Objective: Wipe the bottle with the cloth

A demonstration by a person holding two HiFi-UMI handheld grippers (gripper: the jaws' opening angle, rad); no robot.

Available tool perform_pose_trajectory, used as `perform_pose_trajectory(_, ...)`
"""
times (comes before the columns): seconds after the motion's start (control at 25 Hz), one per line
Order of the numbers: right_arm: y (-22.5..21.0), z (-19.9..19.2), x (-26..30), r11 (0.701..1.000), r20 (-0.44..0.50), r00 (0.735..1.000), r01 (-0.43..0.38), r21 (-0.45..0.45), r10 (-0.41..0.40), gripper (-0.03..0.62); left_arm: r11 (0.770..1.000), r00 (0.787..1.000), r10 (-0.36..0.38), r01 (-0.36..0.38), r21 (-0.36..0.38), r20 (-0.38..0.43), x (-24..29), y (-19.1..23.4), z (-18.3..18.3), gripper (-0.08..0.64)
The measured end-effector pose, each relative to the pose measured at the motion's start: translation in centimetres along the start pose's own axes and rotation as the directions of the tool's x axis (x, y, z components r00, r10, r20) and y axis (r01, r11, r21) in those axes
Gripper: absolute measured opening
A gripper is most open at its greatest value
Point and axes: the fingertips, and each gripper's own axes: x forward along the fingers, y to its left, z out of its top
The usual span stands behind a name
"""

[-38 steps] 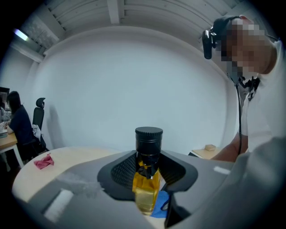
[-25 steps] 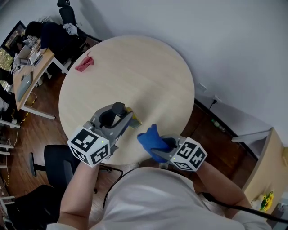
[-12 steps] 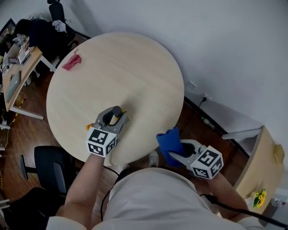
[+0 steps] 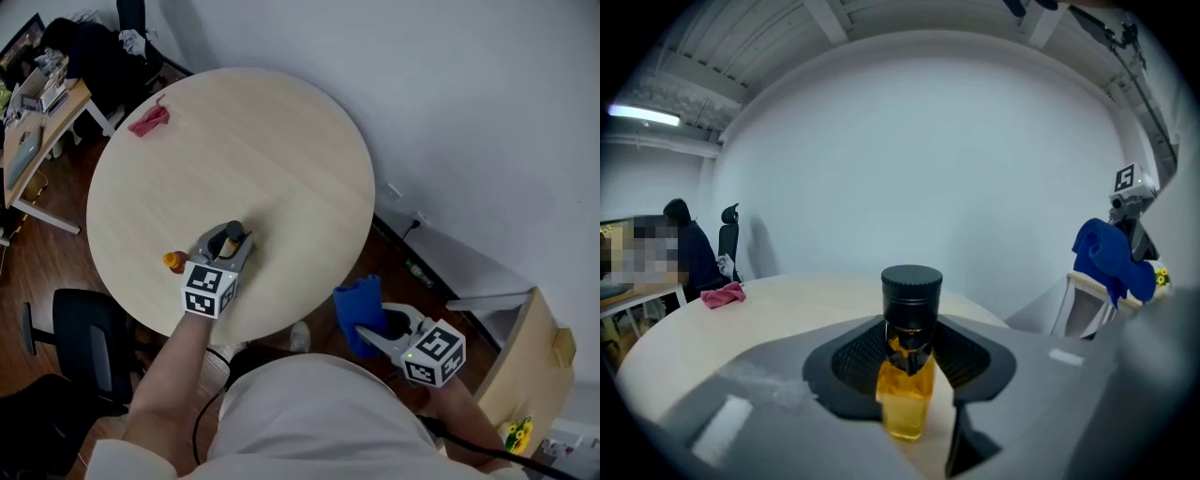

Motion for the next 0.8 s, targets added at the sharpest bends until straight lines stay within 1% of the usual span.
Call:
perform_pose_trajectory(0.04, 0.0, 0.0, -0.1, 1.000, 0.002, 1.000, -0.007, -0.008, 0.007, 0.158, 1.000, 1.000, 0.013, -0.013, 0.003, -0.005, -0.1, 0.1, 0.0, 0.161)
perform_pose_trajectory(0.12, -0.1, 0.2, -0.1, 0.999, 0.011, 1.000, -0.021, -0.024, 0.021, 0.158, 0.999, 0.999, 0.041, -0.040, 0.025, -0.026, -0.5, 0.3, -0.1, 0.197)
perform_pose_trajectory(0.24, 0.1, 0.5, 0.2, 0.998, 0.048, 0.997, -0.057, -0.031, 0.058, 0.158, 0.995, 0.996, 0.076, -0.072, 0.068, -0.051, -2.2, 0.0, 0.3, 0.204)
perform_pose_trajectory(0.36, 0.1, -0.3, 0.8, 0.995, 0.070, 0.992, -0.101, -0.025, 0.103, 0.158, 0.992, 0.992, 0.099, -0.092, 0.088, -0.077, -5.2, -0.8, 0.1, 0.212)
perform_pose_trajectory(0.48, 0.1, -1.4, 2.0, 0.989, 0.063, 0.987, -0.145, -0.025, 0.146, 0.158, 0.992, 0.985, 0.117, -0.109, 0.071, -0.126, -8.5, -1.2, -0.8, 0.213)
perform_pose_trajectory(0.56, 0.4, -1.6, 2.9, 0.987, 0.062, 0.985, -0.160, -0.031, 0.161, 0.158, 0.991, 0.981, 0.127, -0.121, 0.050, -0.146, -10.6, -1.4, -1.3, 0.213)
perform_pose_trajectory(0.68, 1.7, -1.2, 3.1, 0.988, 0.086, 0.985, -0.149, -0.034, 0.151, 0.158, 0.991, 0.982, 0.131, -0.130, 0.018, -0.138, -13.7, -2.5, -1.8, 0.201)
perform_pose_trajectory(0.8, 4.2, -0.8, 2.5, 0.990, 0.119, 0.984, -0.129, -0.048, 0.134, 0.158, 0.993, 0.988, 0.108, -0.112, -0.025, -0.114, -17.1, -4.4, -2.5, 0.190)
